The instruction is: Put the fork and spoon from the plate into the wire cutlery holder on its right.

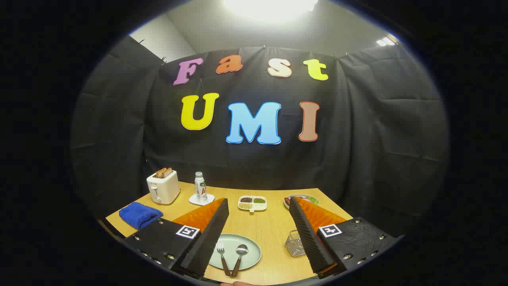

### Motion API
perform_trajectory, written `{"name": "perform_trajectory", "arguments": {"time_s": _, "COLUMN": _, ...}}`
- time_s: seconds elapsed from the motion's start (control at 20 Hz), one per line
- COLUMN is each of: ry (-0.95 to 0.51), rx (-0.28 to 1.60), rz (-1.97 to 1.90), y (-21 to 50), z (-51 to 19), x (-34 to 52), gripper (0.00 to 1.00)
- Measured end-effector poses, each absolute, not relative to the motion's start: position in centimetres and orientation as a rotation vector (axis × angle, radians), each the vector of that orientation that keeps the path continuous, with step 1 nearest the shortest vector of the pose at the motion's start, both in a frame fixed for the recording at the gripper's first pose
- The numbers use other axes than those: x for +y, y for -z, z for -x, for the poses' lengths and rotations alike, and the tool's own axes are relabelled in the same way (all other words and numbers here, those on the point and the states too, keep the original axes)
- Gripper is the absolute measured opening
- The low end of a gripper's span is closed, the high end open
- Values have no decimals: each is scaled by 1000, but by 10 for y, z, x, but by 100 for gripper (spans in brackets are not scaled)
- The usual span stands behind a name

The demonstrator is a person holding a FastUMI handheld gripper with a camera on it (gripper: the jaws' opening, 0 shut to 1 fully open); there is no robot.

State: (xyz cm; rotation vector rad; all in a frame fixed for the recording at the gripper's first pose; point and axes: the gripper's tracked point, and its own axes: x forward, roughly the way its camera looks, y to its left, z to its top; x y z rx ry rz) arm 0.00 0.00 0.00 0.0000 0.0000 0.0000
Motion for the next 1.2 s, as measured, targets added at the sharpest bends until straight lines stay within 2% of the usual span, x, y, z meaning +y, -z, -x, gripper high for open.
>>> {"name": "perform_trajectory", "arguments": {"time_s": 0.9, "ry": 24, "rx": 44, "rz": 8, "y": 25, "z": -4, "x": 5, "gripper": 94}}
{"name": "perform_trajectory", "arguments": {"time_s": 1.2, "ry": -21, "rx": 235, "rz": -18, "y": 86, "z": -10, "x": 9, "gripper": 94}}
